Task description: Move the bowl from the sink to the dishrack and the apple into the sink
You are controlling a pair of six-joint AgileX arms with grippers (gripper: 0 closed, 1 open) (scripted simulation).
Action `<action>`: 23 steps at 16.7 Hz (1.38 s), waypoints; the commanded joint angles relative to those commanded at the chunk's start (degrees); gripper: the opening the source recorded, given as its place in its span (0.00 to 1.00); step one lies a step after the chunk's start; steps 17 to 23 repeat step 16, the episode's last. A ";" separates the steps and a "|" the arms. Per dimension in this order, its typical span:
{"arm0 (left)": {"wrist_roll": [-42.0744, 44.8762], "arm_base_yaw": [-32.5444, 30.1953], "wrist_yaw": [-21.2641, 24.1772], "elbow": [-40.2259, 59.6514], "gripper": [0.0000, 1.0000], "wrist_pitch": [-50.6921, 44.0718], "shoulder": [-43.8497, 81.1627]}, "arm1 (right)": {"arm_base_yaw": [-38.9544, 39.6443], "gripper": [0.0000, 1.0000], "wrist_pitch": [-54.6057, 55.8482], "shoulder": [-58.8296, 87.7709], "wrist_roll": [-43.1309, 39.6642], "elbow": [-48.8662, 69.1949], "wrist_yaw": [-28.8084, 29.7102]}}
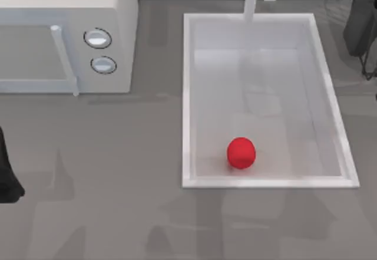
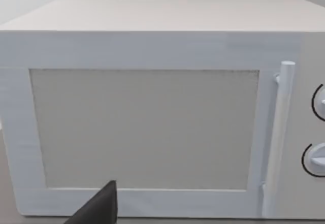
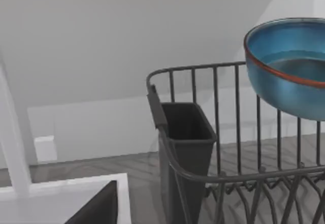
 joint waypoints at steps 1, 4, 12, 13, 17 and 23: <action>0.00 0.00 0.00 0.00 1.00 0.00 0.00 | -1.76 1.00 -4.70 -6.60 -0.29 -1.95 -2.04; 0.00 0.00 0.00 0.00 1.00 0.00 0.00 | -6.61 1.00 -18.03 -25.54 -1.42 -7.50 -8.56; 0.00 0.00 0.00 0.00 1.00 0.00 0.00 | -13.93 1.00 -39.06 -56.61 -3.79 -15.75 -22.32; 0.00 0.00 0.00 0.00 1.00 0.00 0.00 | -14.21 1.00 -39.85 -57.83 -3.88 -16.02 -23.02; 0.00 0.00 0.00 0.00 1.00 0.00 0.00 | -14.35 1.00 -40.24 -58.44 -3.92 -16.15 -23.38; 0.00 0.00 0.00 0.00 1.00 0.00 0.00 | -14.35 1.00 -40.24 -58.44 -3.92 -16.15 -23.38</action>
